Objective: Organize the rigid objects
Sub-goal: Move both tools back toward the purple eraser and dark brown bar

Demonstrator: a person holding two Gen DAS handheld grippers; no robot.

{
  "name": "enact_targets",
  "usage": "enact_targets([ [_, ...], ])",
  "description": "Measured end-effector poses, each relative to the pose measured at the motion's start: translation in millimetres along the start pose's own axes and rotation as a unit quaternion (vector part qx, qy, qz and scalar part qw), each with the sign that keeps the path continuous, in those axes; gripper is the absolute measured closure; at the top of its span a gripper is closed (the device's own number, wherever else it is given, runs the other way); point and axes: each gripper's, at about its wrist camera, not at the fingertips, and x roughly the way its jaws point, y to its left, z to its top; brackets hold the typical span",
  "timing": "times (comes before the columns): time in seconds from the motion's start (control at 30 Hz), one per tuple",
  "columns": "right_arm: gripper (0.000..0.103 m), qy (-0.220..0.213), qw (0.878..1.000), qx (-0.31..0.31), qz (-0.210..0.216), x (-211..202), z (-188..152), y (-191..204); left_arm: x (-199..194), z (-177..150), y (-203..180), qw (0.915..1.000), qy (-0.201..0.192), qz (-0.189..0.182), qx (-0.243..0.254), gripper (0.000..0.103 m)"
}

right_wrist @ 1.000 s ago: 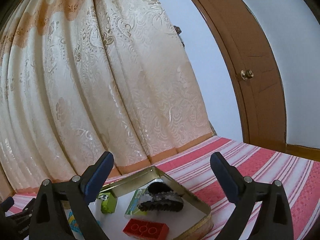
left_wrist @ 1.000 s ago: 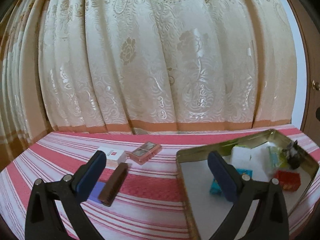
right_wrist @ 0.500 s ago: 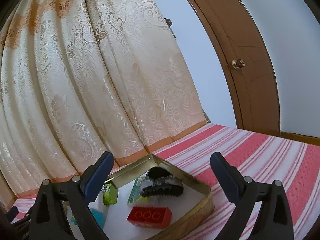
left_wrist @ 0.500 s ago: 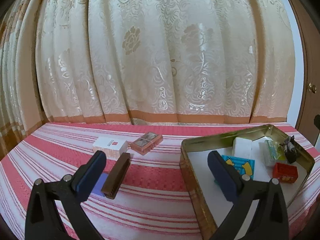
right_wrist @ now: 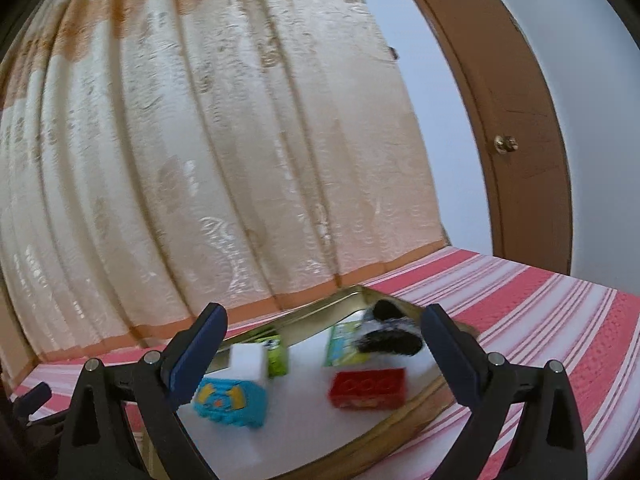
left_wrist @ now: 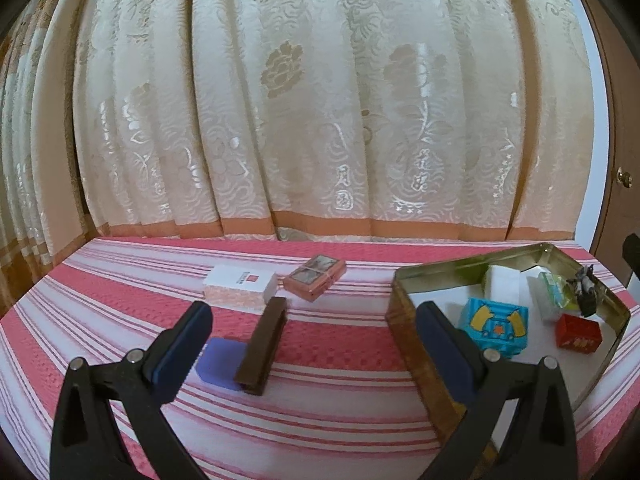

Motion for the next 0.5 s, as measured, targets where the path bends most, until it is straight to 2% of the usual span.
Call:
enact_targets([
  [0.5, 0.004, 0.014, 0.998, -0.037, 0.041, -2, -18, 77, 14, 0, 51, 0.9995, 0.022, 0.004, -0.023, 0.0],
])
